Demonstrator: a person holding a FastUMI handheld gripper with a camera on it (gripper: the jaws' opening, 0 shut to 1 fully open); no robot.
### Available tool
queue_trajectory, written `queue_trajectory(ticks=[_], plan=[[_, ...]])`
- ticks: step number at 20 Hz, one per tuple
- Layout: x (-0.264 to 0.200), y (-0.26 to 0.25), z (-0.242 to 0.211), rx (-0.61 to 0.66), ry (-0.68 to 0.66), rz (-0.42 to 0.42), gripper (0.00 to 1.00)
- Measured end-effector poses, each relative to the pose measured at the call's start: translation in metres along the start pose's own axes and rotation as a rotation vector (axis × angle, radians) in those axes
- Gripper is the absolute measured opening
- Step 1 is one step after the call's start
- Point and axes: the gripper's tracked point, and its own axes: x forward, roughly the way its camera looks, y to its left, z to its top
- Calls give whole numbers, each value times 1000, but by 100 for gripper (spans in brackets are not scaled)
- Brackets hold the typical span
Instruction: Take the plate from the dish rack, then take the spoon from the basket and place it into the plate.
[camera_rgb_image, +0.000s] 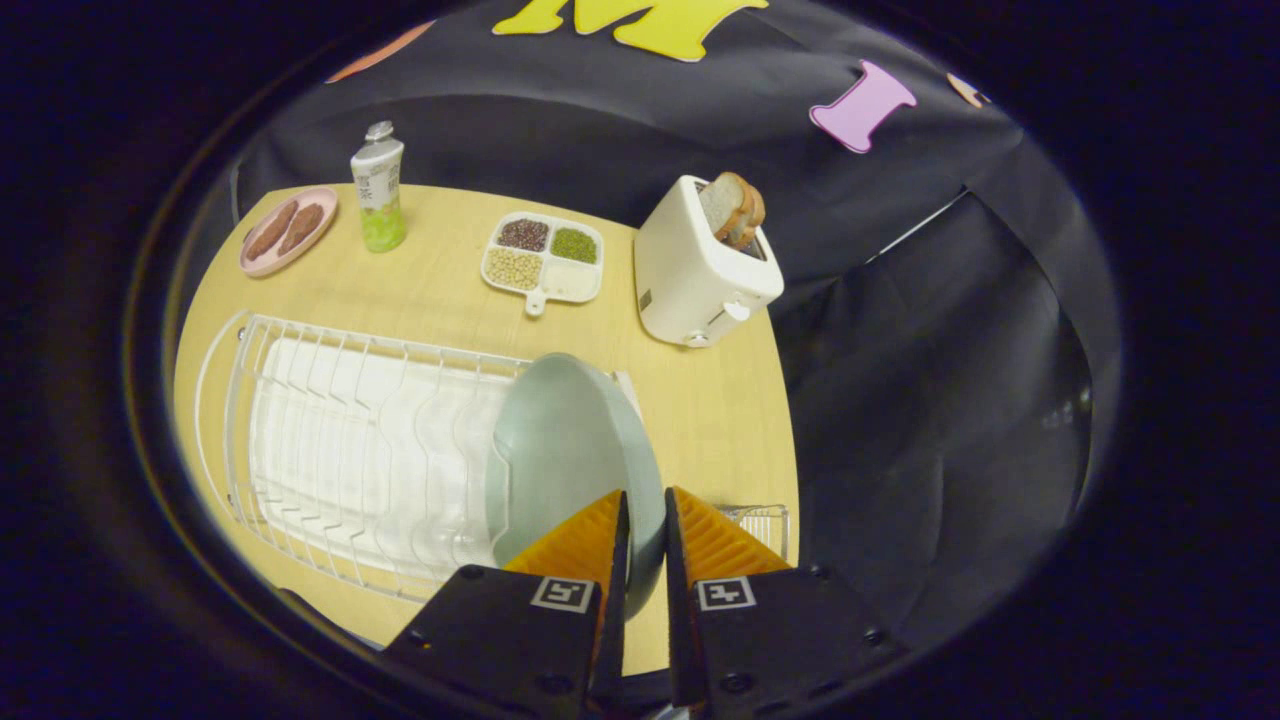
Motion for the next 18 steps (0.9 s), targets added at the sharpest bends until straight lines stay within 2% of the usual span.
queue_trajectory(ticks=[5,9,15,18], plan=[[-13,7,-4,6,-41,-27,21],[-25,15,-5,-55,-96,-120,17],[-36,18,-4,-17,-159,-207,17],[-50,0,4,22,-229,-302,17]])
